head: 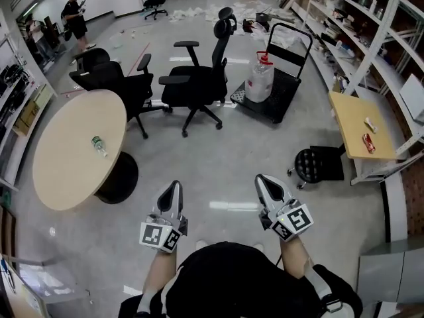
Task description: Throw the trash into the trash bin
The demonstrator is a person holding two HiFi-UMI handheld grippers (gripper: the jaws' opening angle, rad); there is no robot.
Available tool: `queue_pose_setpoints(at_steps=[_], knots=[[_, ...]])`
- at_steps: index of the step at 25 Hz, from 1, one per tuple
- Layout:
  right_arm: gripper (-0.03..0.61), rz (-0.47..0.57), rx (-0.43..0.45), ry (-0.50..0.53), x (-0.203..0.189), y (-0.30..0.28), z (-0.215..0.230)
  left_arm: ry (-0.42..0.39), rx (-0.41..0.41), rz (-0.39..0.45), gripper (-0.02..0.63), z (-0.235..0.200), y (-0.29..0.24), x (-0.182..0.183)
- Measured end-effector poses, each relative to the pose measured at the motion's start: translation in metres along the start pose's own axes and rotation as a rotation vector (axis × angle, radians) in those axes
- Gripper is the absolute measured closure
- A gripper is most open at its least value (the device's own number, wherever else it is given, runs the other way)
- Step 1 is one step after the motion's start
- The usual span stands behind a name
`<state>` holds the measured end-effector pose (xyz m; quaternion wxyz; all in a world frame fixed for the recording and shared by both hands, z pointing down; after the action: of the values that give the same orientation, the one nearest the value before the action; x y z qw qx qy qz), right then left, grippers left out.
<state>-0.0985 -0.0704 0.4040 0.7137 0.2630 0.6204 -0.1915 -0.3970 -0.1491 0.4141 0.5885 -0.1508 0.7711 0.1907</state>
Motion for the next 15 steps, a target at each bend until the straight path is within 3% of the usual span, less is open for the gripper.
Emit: queue_pose_setpoints(at_steps=[3,9,15], knots=[[0.575,-0.023,-0.062,0.035,0.009,0.050,0.021,0.006,-0.058,-0.002,0.614,0.044,-0.012,-0.009],[0.575,-0.044,-0.301,0.099,0.022,0.136,0.056,0.033,-0.196,-0.047,0.614,0.123,-0.039,-0.035],[0.575,0.017,-0.440,0.069,0.029,0.215,0.062,0.031,-0.354,-0.081,0.614,0.200,-0.062,-0.053]])
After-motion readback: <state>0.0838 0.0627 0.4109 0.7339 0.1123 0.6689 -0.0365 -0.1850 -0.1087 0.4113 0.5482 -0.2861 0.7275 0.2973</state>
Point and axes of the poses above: the fingertips, and each gripper's own axes: y backward along the fingers, z to its right, x out of its top, the point moved 7 cm from there along y, backward along the fingers, and after that the axes turned 15 degrees about x, right-handed, at the moved point
